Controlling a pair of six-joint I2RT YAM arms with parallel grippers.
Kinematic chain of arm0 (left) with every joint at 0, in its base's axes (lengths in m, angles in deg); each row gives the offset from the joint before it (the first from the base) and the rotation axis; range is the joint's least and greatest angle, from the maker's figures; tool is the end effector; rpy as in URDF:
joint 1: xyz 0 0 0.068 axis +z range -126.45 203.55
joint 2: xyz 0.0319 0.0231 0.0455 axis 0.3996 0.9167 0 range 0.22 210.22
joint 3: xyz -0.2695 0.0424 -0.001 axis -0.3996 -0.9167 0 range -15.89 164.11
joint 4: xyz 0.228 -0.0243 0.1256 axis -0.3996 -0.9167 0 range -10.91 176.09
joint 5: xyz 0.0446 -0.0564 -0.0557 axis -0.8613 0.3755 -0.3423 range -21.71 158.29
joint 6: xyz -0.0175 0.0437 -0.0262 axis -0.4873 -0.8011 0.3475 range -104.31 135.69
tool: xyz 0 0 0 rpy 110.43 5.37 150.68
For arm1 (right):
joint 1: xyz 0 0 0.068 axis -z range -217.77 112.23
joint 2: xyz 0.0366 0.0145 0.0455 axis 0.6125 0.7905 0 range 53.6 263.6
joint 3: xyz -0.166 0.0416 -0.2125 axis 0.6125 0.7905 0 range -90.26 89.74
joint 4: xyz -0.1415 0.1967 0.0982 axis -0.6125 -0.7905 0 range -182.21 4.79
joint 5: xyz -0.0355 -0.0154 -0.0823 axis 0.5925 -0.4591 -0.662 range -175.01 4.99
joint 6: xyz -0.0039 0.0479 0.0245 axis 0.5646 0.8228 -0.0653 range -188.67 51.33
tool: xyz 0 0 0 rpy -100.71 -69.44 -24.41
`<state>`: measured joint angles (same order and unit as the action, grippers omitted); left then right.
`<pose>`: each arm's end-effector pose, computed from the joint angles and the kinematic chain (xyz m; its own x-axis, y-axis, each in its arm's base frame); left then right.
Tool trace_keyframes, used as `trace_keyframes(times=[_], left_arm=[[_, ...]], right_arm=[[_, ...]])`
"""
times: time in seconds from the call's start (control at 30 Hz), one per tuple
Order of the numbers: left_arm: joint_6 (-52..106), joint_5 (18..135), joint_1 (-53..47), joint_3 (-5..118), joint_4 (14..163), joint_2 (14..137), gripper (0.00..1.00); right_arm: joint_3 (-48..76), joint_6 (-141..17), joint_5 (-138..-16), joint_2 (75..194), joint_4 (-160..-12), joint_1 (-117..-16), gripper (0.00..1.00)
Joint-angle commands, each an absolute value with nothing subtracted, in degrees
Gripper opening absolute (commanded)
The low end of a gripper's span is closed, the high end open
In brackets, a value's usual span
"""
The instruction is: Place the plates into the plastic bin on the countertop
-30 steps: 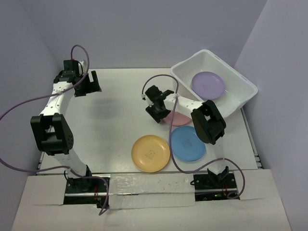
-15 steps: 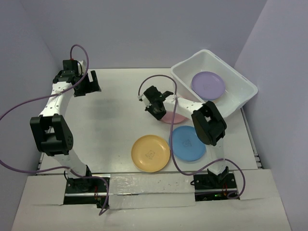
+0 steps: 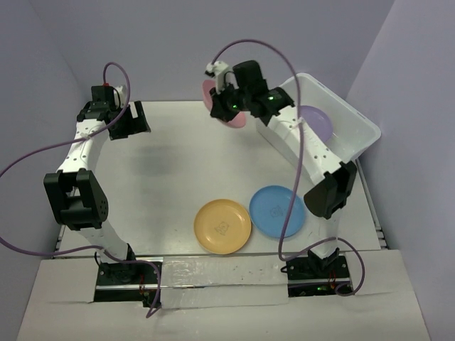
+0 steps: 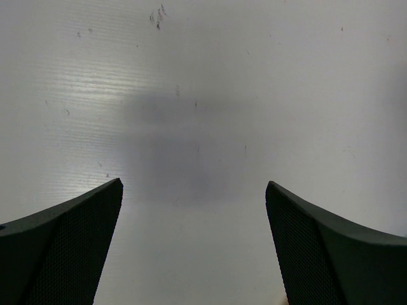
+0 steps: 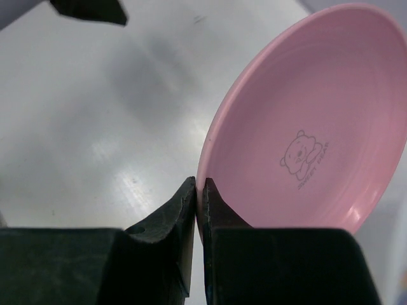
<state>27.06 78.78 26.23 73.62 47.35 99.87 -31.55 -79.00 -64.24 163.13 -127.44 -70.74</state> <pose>0.3876 0.0117 0.3076 -0.7523 -0.2293 -0.6177 -0.0762 0.9615 -0.2641 0.3526 0.2438 0.4165 -0.2814 -0.3823 -0.8802 -0.8290 0.5588 0.0223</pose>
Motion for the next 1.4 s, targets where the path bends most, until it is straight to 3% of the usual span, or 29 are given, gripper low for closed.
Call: trace_keyframes(times=[0.0, 0.27, 0.8, 0.87, 0.9, 0.97, 1.0, 1.13, 1.37], left_arm=[[27.61, 80.85, 26.03, 76.96, 49.87, 99.33, 0.99], [28.64, 81.18, 24.52, 78.68, 50.91, 101.38, 0.99], [27.97, 77.64, 24.08, 77.08, 49.53, 100.18, 0.99], [27.96, 77.28, 24.07, 76.56, 49.34, 99.79, 0.99], [27.84, 76.97, 24.01, 76.49, 49.28, 99.72, 0.99], [27.64, 76.66, 24.06, 76.48, 49.27, 99.62, 0.99], [27.44, 76.64, 24.01, 76.62, 49.20, 99.76, 0.99], [26.54, 77.76, 24.08, 77.80, 48.92, 100.52, 0.99], [17.45, 91.34, 24.20, 78.98, 47.37, 100.49, 0.99]], right_arm=[[-30.55, -80.31, -75.58, 155.73, -129.45, -64.69, 0.00], [-23.01, -75.26, -88.92, 155.53, -131.87, -49.49, 0.00], [-35.46, -75.43, -89.51, 176.85, -134.15, -44.97, 0.00], [-36.22, -75.50, -89.59, 178.60, -134.90, -45.15, 0.37], [-36.72, -75.37, -89.29, 178.80, -135.46, -45.15, 0.49], [-37.08, -75.26, -88.79, 178.75, -136.33, -45.24, 0.87], [-37.96, -75.06, -87.85, 178.22, -136.72, -45.44, 0.97], [-42.09, -75.61, -78.43, 174.01, -139.00, -45.77, 1.00], [-35.63, -100.93, -48.62, 160.72, -140.73, -45.66, 1.00]])
